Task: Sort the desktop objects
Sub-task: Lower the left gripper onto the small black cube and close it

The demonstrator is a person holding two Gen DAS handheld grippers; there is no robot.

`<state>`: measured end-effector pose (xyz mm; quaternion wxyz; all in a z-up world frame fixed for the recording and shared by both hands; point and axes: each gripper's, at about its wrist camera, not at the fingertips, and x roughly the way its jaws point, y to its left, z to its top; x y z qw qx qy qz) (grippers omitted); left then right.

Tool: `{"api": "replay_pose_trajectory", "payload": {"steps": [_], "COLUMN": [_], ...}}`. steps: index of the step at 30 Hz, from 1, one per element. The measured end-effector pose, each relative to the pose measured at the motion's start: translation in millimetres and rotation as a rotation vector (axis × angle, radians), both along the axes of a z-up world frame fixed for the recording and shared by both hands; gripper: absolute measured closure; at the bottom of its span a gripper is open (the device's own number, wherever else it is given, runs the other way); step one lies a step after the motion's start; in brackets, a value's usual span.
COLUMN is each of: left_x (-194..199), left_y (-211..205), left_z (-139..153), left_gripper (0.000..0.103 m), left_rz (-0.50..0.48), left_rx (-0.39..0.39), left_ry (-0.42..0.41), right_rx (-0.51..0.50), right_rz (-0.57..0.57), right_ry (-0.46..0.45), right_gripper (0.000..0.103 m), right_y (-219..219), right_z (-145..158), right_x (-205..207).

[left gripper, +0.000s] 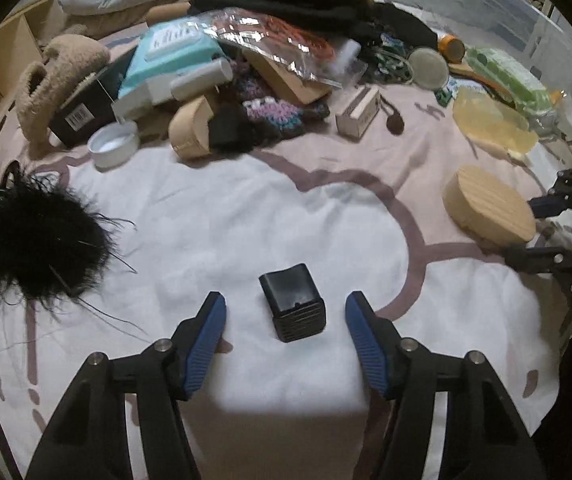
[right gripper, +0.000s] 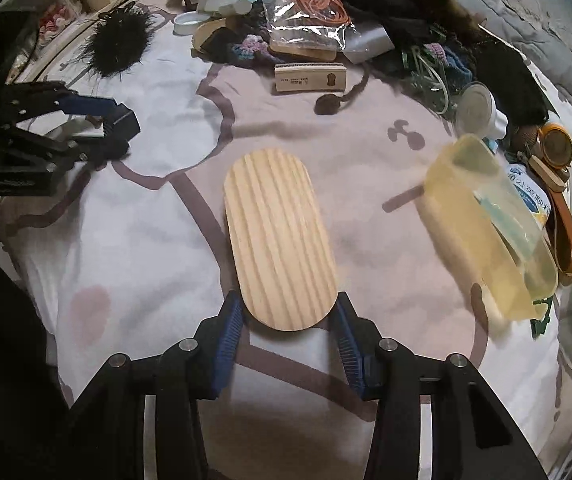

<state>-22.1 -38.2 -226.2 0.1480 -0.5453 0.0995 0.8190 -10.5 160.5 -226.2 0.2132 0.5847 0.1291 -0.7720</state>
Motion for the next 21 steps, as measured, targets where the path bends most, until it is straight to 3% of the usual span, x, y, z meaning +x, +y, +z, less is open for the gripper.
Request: {"api": "replay_pose_trajectory", "payload": {"steps": [7,11,21], "left_x": [3,-2,-1], "left_y": [10,7,2], "left_z": [-13,-16,-8], "left_gripper": [0.039,0.035,0.035], "left_rz": [-0.018,0.009,0.029], "left_rx": [-0.065,-0.025,0.012], "left_ry": [0.021,-0.01,-0.026], "right_rx": [-0.058,-0.072,-0.032], "right_rz": [-0.025,-0.035,-0.029], "right_ry": [-0.007,-0.028,-0.059], "right_gripper": [0.057,0.057,0.057], "right_y": [6,10,-3], "right_z": [-2,-1,-2], "right_x": [-7,-2,-16]}}
